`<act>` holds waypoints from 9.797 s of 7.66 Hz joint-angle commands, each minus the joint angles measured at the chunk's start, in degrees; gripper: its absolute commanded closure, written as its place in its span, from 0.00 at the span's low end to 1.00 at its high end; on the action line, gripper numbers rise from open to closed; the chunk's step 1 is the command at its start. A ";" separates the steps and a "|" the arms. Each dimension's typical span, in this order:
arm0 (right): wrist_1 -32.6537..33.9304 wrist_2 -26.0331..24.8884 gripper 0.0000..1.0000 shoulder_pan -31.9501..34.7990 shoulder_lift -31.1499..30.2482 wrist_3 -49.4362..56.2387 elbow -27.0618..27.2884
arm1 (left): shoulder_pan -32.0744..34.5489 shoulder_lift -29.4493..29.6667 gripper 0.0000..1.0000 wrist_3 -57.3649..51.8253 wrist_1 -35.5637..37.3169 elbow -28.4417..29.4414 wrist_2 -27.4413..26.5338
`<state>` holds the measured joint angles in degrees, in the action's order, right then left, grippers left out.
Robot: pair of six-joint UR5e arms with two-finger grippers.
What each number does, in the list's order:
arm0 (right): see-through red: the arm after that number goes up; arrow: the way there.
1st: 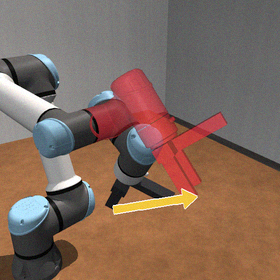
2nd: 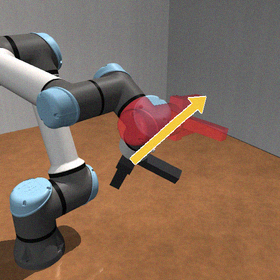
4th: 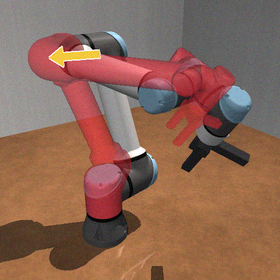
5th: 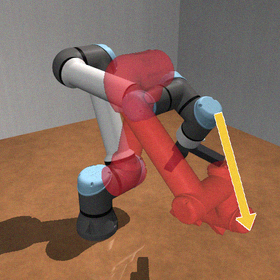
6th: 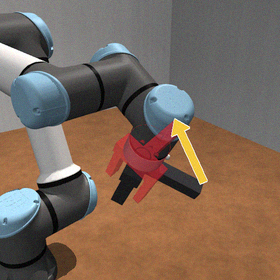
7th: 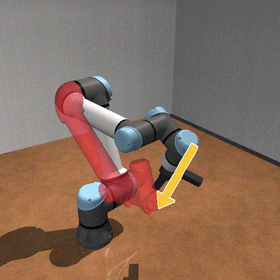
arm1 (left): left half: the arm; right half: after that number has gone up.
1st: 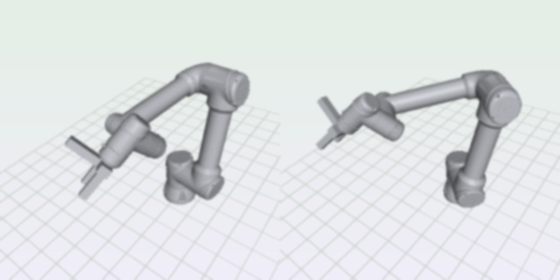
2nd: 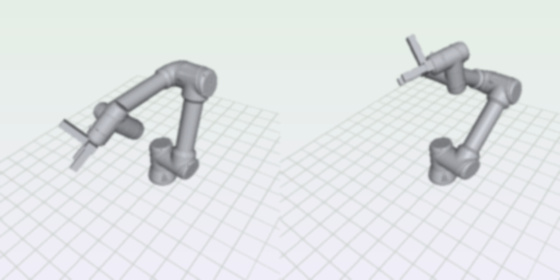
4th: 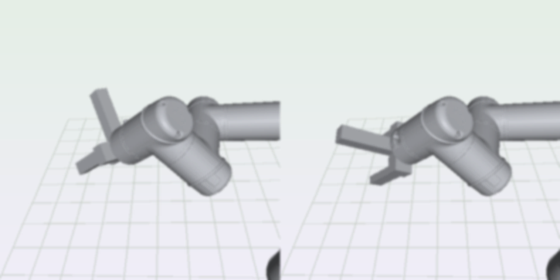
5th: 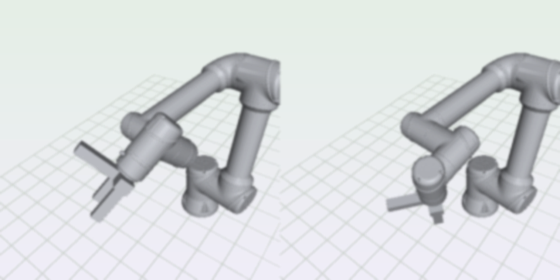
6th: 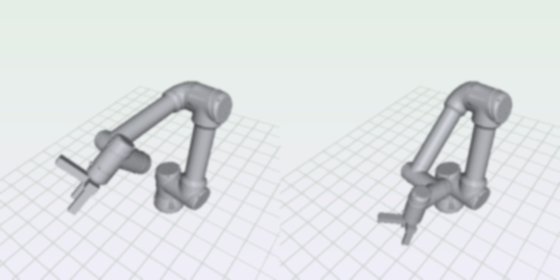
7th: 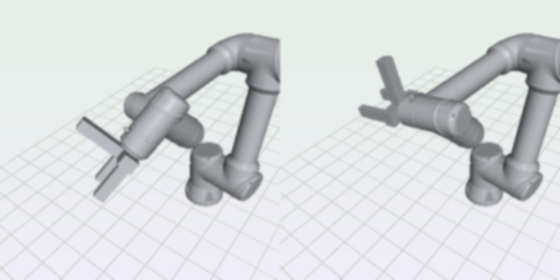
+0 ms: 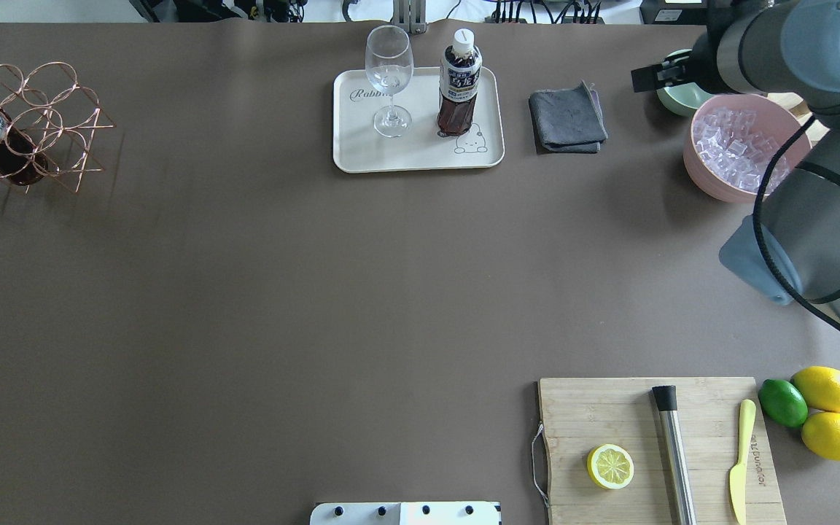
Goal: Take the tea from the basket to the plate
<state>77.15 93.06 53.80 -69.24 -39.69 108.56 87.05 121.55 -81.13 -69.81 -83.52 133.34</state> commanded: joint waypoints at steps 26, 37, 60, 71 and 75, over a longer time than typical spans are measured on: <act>18.91 40.36 0.00 33.12 -24.10 37.15 -10.21 | 0.66 -2.64 0.02 0.53 -7.18 3.28 -0.53; 18.91 40.27 0.00 33.47 -24.10 37.15 -10.21 | 6.90 -16.41 0.02 25.22 -7.01 0.20 -0.01; 18.91 40.27 0.00 33.65 -24.10 37.15 -10.30 | 6.82 -27.69 0.02 63.55 -5.07 -9.29 0.61; 18.91 40.27 0.00 34.00 -24.10 37.15 -10.30 | 6.99 -27.69 0.02 63.72 -5.34 -9.99 0.79; 18.91 40.27 0.00 34.09 -24.10 37.15 -10.21 | 6.99 -27.69 0.02 63.64 -5.34 -9.82 0.96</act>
<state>96.05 133.33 87.87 -93.34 -2.55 98.34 94.04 93.82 -17.49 -75.15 -93.37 134.23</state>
